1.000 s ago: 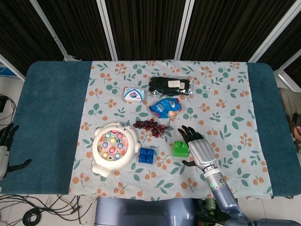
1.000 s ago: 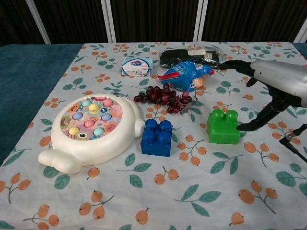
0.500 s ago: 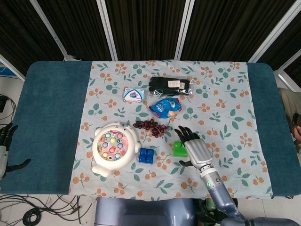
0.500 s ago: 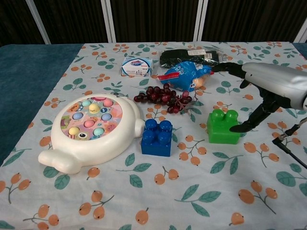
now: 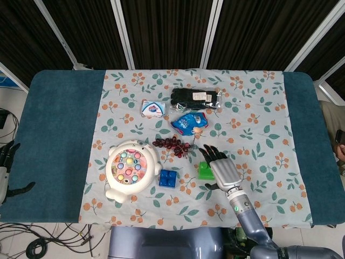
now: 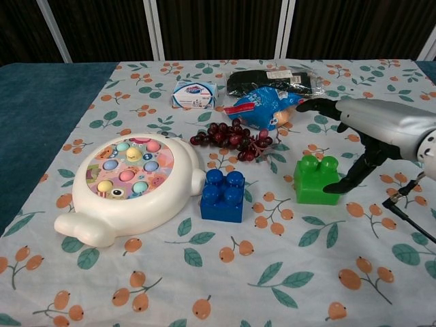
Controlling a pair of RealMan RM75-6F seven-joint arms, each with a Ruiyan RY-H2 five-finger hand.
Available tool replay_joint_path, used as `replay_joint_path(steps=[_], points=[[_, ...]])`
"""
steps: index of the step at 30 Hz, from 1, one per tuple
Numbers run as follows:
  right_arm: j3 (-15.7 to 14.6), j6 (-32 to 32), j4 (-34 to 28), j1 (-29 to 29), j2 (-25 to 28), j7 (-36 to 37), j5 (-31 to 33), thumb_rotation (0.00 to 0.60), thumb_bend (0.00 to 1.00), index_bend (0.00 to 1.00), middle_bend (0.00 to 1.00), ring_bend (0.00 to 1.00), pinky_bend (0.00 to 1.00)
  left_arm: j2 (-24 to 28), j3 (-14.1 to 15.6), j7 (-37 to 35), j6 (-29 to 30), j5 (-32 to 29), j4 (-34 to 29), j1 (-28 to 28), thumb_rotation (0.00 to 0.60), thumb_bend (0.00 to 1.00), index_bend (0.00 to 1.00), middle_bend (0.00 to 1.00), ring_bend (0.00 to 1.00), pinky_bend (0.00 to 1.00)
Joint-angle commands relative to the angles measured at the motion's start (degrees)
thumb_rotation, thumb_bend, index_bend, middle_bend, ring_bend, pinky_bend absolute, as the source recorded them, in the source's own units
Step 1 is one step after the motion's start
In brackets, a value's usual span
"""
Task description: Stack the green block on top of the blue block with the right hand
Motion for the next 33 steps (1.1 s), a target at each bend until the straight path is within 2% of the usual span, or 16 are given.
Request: replay_joint_path(steps=[1,5,14,25,33], points=[[0.27,-0.91,1.26,0.67,-0.86,-0.85,1.23,0.600,0.12,0.06,0.06,0.02,0.21,0.04,-0.05,-0.01,-0.08,-0.10,-0.04,-0.04,0.600,0.00,0.00,0.00,0.00,0.00],[0.62,-1.83,3.03,1.34,-2.23,-1.29,2.57,0.600,0.14,0.13,0.11,0.05,0.21,0.09,-0.04,-0.18,-0.20,-0.13,-0.08,-0.06,0.600,0.00,0.00,0.00,0.00,0.00],[0.96,-4.18,8.54,2.76,-5.77,-1.72,5.52,0.600,0.20,0.32,0.27,0.21,0.28,0.49,0.06,-0.86,-0.92,-0.36,-0.34,-0.21,0.600,0.00,0.00,0.00,0.00,0.00],[1.03,-5.02,10.51,2.91,-6.27,-1.36,7.42,0.600,0.24,0.33,0.29,0.23,0.30,0.60,0.13,-1.06,-1.21,-0.42,-0.45,-0.29,0.600,0.00,0.00,0.00,0.00,0.00],[1.19,-5.58,10.45,3.35,-5.95,-1.70,8.35,0.600,0.40,0.34,0.30,0.24,0.31,0.67,0.14,-1.24,-1.25,-0.48,-0.61,-0.27,0.600,0.00,0.00,0.00,0.00,0.00]])
